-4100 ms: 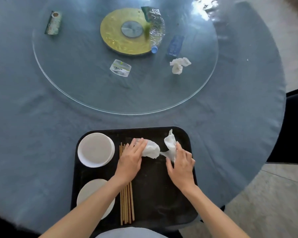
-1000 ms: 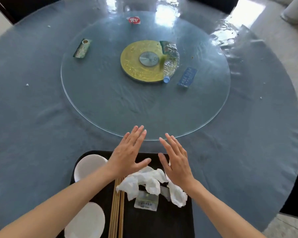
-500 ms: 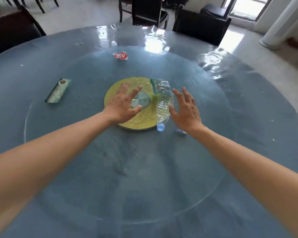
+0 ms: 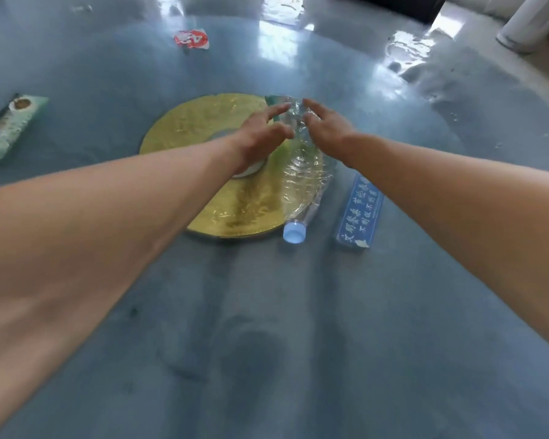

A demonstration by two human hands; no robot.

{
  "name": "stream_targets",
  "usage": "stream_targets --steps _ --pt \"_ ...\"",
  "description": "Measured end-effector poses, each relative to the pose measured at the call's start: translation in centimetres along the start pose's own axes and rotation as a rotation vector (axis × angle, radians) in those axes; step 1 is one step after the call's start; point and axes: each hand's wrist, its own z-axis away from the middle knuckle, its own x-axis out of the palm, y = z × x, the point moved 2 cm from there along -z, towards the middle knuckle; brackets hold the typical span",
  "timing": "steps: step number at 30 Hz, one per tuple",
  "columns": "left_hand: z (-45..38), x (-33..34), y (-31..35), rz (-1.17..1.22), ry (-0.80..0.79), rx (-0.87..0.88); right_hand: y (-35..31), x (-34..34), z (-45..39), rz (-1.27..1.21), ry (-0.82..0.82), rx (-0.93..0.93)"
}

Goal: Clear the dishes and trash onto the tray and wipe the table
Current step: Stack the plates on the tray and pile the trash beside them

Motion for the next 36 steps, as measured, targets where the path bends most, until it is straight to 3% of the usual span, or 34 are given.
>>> stream_targets --steps 3,7,12,19,22,29,36 --pt "-0.6 0.1 -0.1 0.063 0.031 -0.034 -0.8 0.3 0.0 -0.09 0.032 -0.015" --pt "0.0 -0.6 1.2 0.267 0.182 -0.05 -1.9 -0.5 1.2 -0.223 0.208 -0.042" --pt "3.5 -2.1 4.5 0.458 0.289 -0.049 -4.0 -2.7 6.0 -0.25 0.338 -0.193" --pt "15.8 -4.1 9.3 0.506 0.239 0.032 -6.6 -6.0 19.1 -0.362 0.332 -0.347" --pt "22.1 -3.5 10.4 0.582 0.252 -0.009 -7.4 -6.6 26.0 -0.418 0.321 -0.382" --pt "37.7 -1.3 9.3 0.722 0.31 -0.074 -7.0 -5.5 40.5 -0.585 0.287 -0.319" --pt "50.9 1.3 5.4 0.675 0.275 -0.154 -4.7 -1.8 53.5 -0.776 0.181 -0.195"
